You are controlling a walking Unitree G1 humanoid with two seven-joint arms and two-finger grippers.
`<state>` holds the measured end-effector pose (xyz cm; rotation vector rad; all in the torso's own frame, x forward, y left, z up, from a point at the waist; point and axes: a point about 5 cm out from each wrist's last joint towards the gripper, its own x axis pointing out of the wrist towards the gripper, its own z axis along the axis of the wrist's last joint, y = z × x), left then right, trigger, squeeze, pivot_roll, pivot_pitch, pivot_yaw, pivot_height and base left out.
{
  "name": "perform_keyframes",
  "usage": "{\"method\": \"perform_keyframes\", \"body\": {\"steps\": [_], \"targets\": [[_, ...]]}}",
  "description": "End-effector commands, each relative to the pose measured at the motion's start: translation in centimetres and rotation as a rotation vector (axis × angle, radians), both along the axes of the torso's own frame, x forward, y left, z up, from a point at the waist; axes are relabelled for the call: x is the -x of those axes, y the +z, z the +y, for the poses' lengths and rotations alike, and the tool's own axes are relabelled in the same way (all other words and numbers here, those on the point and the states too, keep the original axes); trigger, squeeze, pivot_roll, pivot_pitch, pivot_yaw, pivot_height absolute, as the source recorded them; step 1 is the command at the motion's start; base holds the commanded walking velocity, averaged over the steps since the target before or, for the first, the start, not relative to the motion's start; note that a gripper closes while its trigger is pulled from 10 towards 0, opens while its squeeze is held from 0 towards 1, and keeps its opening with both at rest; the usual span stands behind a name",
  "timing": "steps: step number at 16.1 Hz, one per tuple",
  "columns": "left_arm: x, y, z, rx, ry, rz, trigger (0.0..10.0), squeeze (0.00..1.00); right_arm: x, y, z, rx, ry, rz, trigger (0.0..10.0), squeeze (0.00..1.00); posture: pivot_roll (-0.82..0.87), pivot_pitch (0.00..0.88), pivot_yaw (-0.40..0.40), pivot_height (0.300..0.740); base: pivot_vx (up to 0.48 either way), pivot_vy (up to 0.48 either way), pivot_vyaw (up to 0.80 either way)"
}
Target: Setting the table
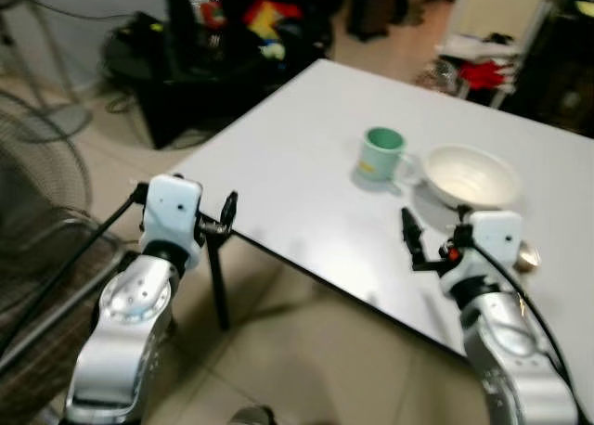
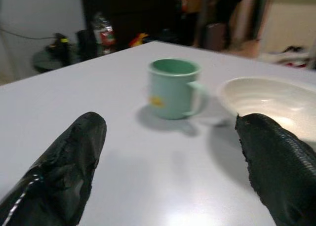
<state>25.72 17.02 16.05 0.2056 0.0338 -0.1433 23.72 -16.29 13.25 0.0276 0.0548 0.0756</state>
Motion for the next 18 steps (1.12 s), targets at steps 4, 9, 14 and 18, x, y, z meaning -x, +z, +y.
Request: {"method": "perform_keyframes", "body": {"steps": [4,9,14,18], "targets": [[-0.2,-0.3,0.2,0.027,-0.010,0.018,10.0,0.00,0.0,-0.2,-0.3,-0.008,0.022,0.009,10.0,1.00,0.08,0.000,0.016,0.740,0.000,0.000,0.80],[0.2,-0.4,-0.1,0.030,-0.033,0.026,10.0,0.00,-0.3,-0.1,0.8,-0.037,0.086,-0.001,10.0,1.00,0.10,0.000,-0.009,0.740,0.000,0.000,0.80],[-0.3,-0.1,0.7,0.034,0.025,0.013,10.0,0.00,-0.6,-0.2,1.2,-0.059,0.076,0.011,10.0,1.00,0.11,0.000,-0.013,0.740,0.000,0.000,0.80],[-0.4,0.3,0.5,0.038,0.009,0.004,10.0,0.00,-0.9,-0.2,1.4,-0.097,0.083,0.003,10.0,1.00,0.12,0.000,-0.012,0.740,0.000,0.000,0.80]]}}
